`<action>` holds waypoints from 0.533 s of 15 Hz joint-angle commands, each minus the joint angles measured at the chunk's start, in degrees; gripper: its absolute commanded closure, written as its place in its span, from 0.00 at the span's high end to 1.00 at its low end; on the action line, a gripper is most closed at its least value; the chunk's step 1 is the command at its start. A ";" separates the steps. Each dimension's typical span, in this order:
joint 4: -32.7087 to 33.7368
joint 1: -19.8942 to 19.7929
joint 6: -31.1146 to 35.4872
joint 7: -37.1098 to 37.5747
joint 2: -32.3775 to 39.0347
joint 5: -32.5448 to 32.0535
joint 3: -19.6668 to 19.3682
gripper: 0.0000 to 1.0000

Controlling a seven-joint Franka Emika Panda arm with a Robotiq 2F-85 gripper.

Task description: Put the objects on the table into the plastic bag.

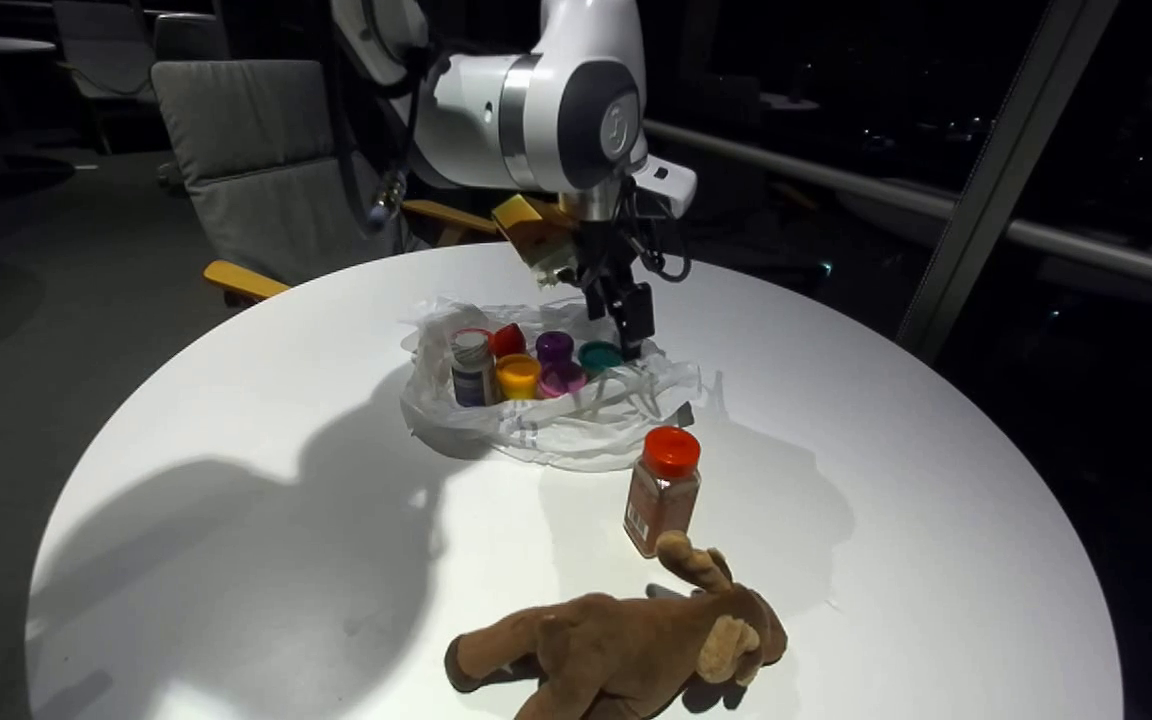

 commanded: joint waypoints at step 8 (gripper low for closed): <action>-20.20 4.48 -23.61 -3.81 -27.50 -12.17 -3.23 1.00</action>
